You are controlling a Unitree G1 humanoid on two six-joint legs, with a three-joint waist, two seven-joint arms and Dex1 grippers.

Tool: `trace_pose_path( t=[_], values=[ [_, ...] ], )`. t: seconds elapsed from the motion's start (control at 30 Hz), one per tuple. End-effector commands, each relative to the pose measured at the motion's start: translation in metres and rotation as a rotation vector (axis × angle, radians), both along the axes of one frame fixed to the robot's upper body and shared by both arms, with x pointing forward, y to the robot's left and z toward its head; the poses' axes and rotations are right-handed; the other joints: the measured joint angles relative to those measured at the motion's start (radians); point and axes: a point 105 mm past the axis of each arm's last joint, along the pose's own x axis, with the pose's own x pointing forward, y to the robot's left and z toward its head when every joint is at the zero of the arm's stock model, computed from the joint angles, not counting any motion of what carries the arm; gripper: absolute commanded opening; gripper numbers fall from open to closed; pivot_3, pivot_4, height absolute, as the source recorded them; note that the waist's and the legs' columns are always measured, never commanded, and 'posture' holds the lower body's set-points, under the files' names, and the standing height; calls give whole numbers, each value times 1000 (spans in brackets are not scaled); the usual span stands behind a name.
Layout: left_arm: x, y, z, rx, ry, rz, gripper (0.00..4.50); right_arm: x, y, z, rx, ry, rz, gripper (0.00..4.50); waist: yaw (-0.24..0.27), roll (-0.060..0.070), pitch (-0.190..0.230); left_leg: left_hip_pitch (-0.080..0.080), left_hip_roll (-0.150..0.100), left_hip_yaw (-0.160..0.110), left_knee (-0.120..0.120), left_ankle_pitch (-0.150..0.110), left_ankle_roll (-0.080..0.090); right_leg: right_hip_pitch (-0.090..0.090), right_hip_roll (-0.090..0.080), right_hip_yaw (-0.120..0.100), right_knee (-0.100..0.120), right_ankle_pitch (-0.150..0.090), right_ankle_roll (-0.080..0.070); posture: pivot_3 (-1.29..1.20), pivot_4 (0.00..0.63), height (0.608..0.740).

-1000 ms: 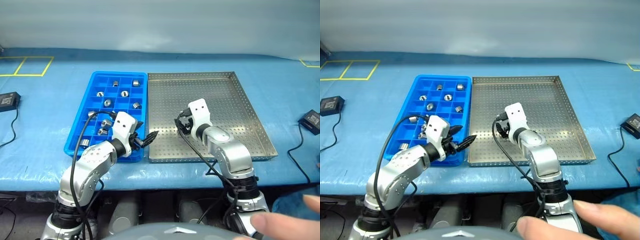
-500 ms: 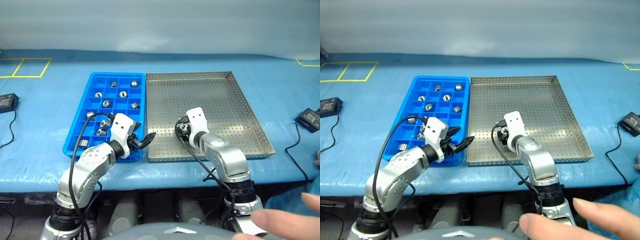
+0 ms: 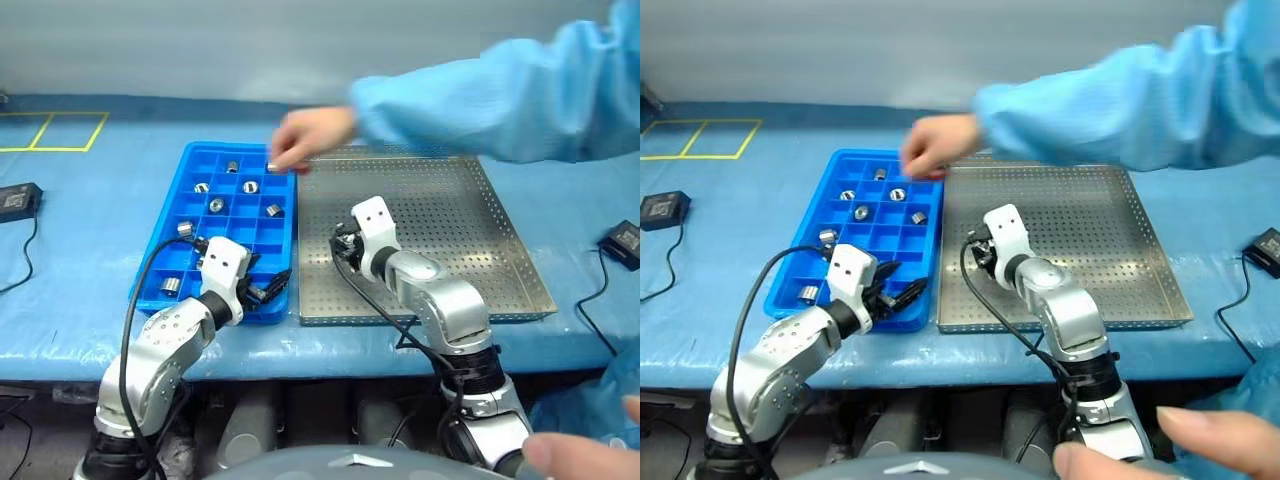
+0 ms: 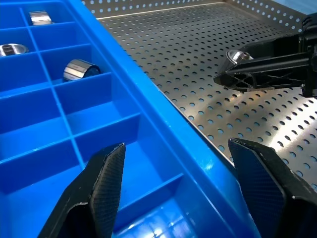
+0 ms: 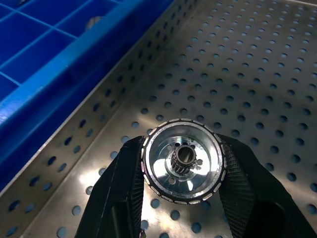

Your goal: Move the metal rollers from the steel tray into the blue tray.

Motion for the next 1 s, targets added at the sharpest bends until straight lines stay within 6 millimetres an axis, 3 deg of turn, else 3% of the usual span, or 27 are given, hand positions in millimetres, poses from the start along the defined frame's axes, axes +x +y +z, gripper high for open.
trace_pose_path(
  t=[0.03,0.23,0.43,0.6,0.8,1.0],
  values=[
    [-3,1,13,5,-54,4,3629,3,5,15,23,-62,16,1711,13,2,1,0,0,0,1,0,1,0,-1,0,0,0,0,144,150,740],
    [-5,4,16,2,-65,23,3629,4,10,17,33,-70,33,1711,20,11,6,-2,-6,2,8,-5,3,-2,-7,0,0,2,3,156,150,740],
    [-6,9,17,6,-67,43,3629,4,14,23,54,-81,49,1711,24,19,11,-8,-23,6,11,-3,19,-4,-24,3,-1,4,8,155,150,740],
    [-2,33,23,24,-93,144,3629,-7,31,40,136,-116,185,1711,25,19,11,-14,-35,7,9,1,22,-8,-36,2,-3,8,14,158,150,740],
    [-5,50,25,48,-96,211,3629,2,65,46,71,-214,306,1711,21,15,12,-17,-31,6,-1,9,10,-15,-32,0,-3,12,22,180,150,740],
    [-9,49,26,46,-96,215,3629,13,89,68,107,-295,353,1711,31,5,8,-15,-17,-8,-9,17,2,-14,-14,-9,-3,10,9,211,150,740]
  ],
)
